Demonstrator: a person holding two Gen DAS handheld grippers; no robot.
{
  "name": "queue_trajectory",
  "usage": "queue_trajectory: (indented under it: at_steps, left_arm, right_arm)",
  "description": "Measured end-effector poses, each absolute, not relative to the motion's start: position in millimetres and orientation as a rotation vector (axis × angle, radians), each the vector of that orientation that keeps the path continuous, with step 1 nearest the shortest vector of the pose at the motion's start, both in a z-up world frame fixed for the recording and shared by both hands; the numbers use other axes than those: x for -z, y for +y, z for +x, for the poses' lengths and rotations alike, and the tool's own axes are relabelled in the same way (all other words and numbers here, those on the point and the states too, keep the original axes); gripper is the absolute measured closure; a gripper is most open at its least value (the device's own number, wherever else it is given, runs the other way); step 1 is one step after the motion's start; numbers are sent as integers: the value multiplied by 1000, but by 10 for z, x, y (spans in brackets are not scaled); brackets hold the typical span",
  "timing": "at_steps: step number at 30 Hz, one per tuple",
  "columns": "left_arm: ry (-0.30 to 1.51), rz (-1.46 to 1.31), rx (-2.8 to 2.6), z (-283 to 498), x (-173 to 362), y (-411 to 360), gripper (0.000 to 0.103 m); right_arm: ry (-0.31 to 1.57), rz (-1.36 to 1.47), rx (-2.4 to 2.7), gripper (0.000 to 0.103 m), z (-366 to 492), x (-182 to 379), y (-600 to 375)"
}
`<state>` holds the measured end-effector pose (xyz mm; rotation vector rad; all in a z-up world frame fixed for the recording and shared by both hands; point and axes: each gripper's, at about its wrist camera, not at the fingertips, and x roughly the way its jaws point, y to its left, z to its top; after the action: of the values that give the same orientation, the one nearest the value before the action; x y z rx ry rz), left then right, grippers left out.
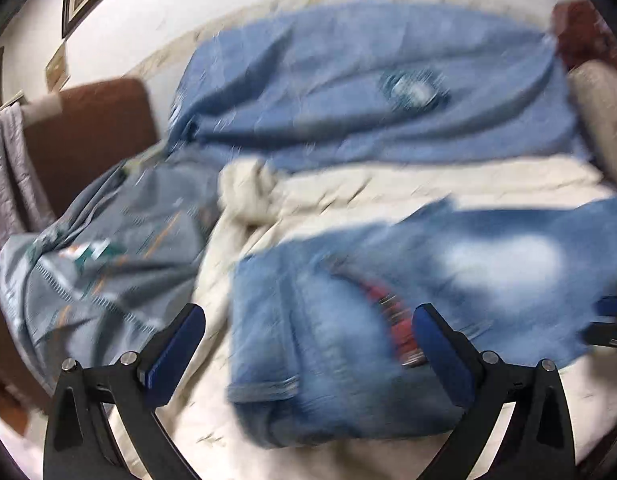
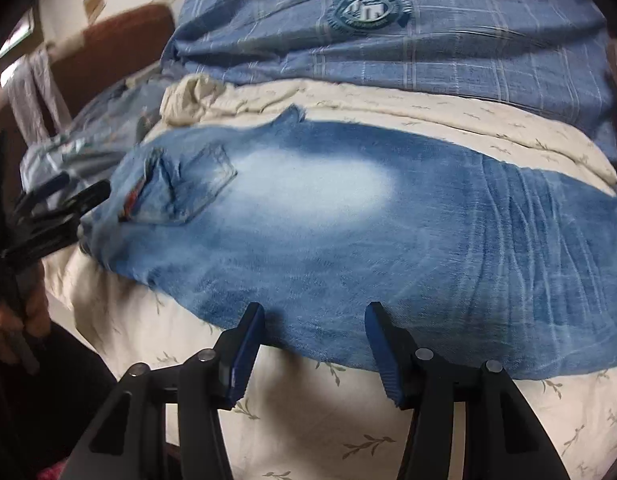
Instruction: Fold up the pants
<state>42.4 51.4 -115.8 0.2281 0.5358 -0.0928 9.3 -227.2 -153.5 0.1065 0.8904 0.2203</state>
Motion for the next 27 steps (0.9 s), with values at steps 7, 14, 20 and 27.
queue_trajectory:
  at_steps: [7, 14, 20, 27]
  left_arm:
    - [651, 263, 271, 538, 1356, 79, 0]
    - [811, 440, 288, 583, 1767, -363, 0]
    - [822, 401, 292, 597, 1760, -322, 0]
    - [758, 214, 370, 578, 1481, -140, 0]
  right_arm:
    - [846, 177, -121, 47, 94, 1477, -2545]
    - [861, 231, -10, 47, 50, 1527, -2926]
    - [885, 264, 38, 47, -62, 1599, -3296]
    - [781, 359, 100, 47, -356, 1335, -3831]
